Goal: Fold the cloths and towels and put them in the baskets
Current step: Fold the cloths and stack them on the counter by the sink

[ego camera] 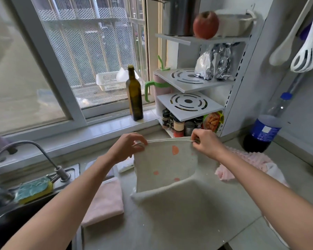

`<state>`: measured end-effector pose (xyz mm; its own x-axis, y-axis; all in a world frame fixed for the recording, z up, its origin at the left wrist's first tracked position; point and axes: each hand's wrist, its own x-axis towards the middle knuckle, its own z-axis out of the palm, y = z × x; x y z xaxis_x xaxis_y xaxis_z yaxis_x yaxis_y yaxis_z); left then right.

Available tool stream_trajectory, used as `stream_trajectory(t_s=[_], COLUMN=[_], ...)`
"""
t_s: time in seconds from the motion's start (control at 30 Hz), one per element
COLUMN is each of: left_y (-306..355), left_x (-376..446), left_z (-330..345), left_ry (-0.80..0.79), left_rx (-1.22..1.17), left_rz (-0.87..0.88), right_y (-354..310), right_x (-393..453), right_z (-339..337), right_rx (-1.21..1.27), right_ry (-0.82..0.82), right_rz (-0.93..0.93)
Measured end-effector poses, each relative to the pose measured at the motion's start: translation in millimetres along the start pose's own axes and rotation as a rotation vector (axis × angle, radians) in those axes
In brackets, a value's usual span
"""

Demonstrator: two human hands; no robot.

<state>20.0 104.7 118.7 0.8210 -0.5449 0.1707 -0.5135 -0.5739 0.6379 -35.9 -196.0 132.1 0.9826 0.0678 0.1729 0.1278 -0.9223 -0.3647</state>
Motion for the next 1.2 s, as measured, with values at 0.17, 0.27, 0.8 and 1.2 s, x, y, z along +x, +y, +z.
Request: stream_trajectory(t_s=[0.17,0.27,0.8,1.2], left_y=[3,5,13,31], left_x=[3,2,9,22], left_z=[-9,-11,-8,13], left_ry=[0.076,0.109,-0.005,0.352], left_rx=[0.045,0.074,0.293,0.307], left_rz=[-0.032,-0.02,-0.115,0.108], right_y=[-11,-10,-4,5], right_x=[9,8,-3,-2], right_z=[-7,-11,-14,-8], right_rx=[-0.015,0.005,-0.015,0.002], right_ry=[-0.018,-0.024,-0.109,0.267], right_rz=[-0.065,-0.084,-0.075,-0.039])
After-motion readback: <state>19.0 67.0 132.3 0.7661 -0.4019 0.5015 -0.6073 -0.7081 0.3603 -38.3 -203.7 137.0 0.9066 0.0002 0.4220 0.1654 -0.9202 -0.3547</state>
